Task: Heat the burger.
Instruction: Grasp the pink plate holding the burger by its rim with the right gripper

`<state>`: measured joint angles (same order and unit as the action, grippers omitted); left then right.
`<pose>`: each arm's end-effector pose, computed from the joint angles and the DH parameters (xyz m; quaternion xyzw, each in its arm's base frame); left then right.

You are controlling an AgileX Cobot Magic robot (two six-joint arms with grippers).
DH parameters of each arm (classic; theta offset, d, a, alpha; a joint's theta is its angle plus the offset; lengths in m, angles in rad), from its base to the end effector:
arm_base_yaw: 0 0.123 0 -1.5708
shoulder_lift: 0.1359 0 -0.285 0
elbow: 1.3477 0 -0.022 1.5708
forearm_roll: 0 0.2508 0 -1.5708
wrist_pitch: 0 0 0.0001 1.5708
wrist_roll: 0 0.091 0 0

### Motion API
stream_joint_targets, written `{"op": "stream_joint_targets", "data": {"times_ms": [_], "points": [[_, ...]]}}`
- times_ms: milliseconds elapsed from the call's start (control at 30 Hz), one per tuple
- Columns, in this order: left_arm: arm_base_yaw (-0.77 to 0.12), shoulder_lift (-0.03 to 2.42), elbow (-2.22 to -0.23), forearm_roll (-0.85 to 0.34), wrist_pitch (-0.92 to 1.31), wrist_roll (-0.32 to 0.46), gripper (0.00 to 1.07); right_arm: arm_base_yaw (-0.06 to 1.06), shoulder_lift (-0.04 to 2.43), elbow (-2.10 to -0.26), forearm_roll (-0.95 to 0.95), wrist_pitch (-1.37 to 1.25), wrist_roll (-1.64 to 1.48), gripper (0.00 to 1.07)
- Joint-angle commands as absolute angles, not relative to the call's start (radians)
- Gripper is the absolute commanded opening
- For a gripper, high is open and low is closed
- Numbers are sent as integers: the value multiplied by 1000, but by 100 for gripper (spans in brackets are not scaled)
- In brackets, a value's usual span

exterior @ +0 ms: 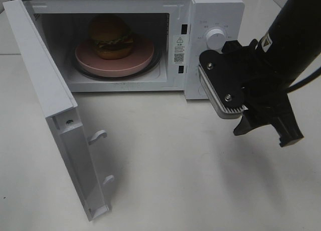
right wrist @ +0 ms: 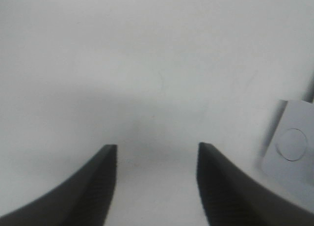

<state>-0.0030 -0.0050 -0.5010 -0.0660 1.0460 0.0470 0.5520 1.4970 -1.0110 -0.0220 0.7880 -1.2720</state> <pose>-0.0052 -0.0052 0.2789 0.0223 0.8470 -0.0213 0.5306 0.2488 0.1516 0.2459 -0.7799 0.5960 -0.0758 0.1754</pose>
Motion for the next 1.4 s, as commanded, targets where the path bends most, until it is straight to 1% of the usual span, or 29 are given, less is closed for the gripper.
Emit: {"op": "stream_joint_targets", "data": {"times_ms": [33,67,100,133,200,567,667,733,1200,1400], "points": [[2,-25,-497,-71,1037,47,98,551,1490,-1016,-22,721,-1219,90],[2,-25,-497,-71,1037,47,98,551,1490,-1016,-22,721,-1219,90],[2,-25,-497,-71,1037,47,98,551,1491,-1016,-22,702,-1219,99],[2,-25,-497,-71,1037,47,98,551,1491,-1016,-25,688,-1219,102],[2,-25,-497,-71,1037,47,98,551,1491,-1016,-40,675,-1219,103],[2,-25,-497,-71,1037,47,98,554,1491,-1016,-96,584,-1220,100],[2,-25,-497,-71,1037,47,98,579,1493,-1022,-121,575,-1220,99],[2,-25,-497,-71,1037,47,98,601,1518,-1055,-130,580,-1219,98],[2,-25,-497,-71,1037,47,98,657,1691,-1224,-130,560,-1215,95],[2,-25,-497,-71,1037,47,98,656,1751,-1283,-129,550,-1215,94]]}}
